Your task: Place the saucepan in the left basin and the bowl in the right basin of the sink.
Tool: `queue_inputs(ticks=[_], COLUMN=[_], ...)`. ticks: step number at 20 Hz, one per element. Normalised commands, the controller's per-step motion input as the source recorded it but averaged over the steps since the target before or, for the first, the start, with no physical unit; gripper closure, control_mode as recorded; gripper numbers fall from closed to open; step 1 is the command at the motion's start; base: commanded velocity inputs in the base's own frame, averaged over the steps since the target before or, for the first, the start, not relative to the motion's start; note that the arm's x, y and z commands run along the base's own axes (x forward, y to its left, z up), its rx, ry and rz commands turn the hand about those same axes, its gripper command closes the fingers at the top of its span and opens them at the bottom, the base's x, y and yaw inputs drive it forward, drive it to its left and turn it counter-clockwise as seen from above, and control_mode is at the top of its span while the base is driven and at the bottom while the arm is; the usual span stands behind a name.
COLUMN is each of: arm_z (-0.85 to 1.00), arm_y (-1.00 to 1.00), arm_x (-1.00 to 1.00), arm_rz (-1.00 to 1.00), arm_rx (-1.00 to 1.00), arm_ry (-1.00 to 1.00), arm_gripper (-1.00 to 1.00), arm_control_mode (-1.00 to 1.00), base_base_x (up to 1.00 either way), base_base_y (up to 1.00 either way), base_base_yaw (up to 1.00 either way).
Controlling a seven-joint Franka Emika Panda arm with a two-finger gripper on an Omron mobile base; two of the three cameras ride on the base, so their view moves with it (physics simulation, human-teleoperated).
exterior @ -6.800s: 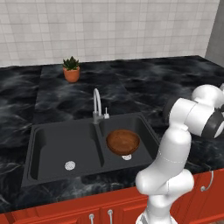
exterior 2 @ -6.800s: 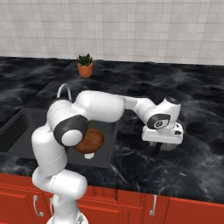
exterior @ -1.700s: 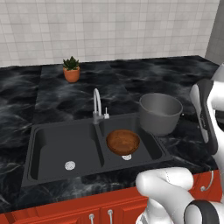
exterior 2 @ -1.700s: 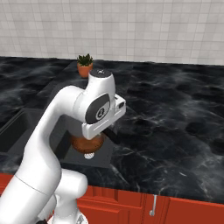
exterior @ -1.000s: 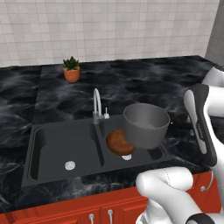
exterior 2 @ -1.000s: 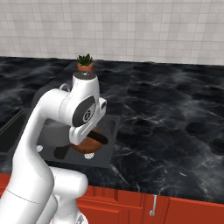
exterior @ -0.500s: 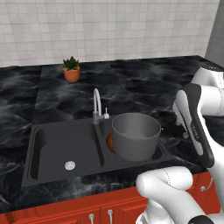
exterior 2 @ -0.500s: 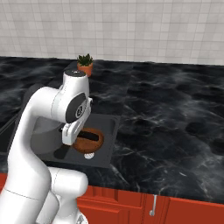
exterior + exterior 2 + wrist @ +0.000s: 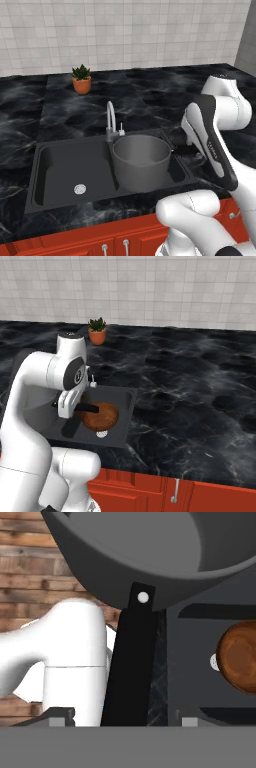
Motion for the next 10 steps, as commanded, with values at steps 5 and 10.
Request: queue_inputs(ticks=[5, 10], arm_z=[0.00, 0.00], arm_y=[0.46, 0.49], arm_x=[0.00, 0.01], arm_rz=[0.00, -0.07], arm_rx=[0.00, 0.00], arm_ry=[0.01, 0.02], arm_gripper=[1.00, 1.00], arm_control_mode=[-1.00, -1.00], base_base_x=[0.00, 0.00], base_base_y=[0.00, 0.00], base_base_yaw=[0.00, 0.00])
